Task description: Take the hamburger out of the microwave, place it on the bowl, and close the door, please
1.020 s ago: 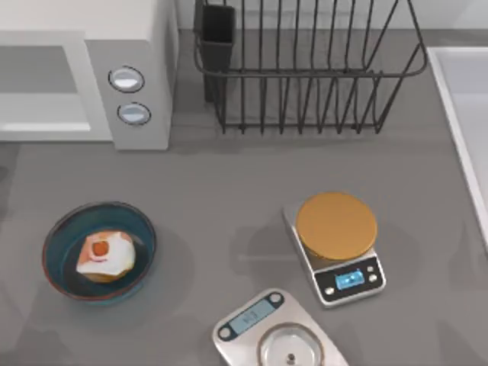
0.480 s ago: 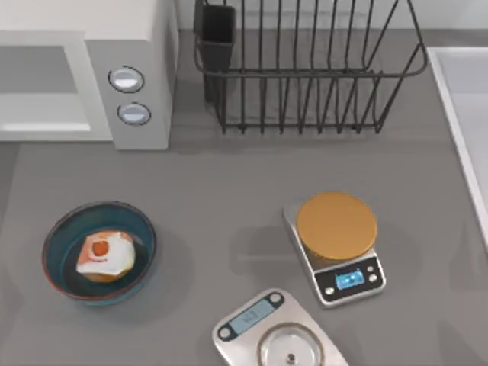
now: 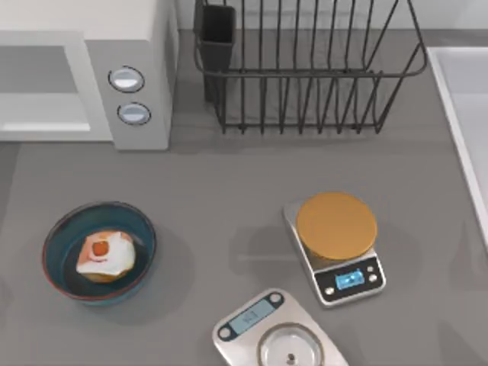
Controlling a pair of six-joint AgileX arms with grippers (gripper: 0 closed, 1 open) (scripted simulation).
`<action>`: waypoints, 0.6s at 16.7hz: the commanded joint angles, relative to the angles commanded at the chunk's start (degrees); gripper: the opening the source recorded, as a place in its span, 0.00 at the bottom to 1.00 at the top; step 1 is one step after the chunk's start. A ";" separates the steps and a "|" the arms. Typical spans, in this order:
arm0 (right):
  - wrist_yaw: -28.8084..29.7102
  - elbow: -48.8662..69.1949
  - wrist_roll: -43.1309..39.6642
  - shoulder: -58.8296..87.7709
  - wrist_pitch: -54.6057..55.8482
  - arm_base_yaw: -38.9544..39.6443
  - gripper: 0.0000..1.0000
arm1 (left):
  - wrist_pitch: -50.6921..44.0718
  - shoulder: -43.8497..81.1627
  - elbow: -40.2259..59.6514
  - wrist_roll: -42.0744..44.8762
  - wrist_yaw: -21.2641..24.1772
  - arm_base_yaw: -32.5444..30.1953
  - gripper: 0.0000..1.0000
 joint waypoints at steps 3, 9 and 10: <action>0.00 0.00 0.00 0.00 0.00 0.00 1.00 | 3.98 1.33 -2.92 0.03 0.04 0.04 0.00; 0.00 0.00 0.00 0.00 0.00 0.00 1.00 | 19.31 6.14 -12.82 0.25 0.26 0.30 0.00; 0.00 0.00 0.00 0.00 0.00 0.00 1.00 | 20.81 6.73 -13.99 0.28 0.30 0.34 0.00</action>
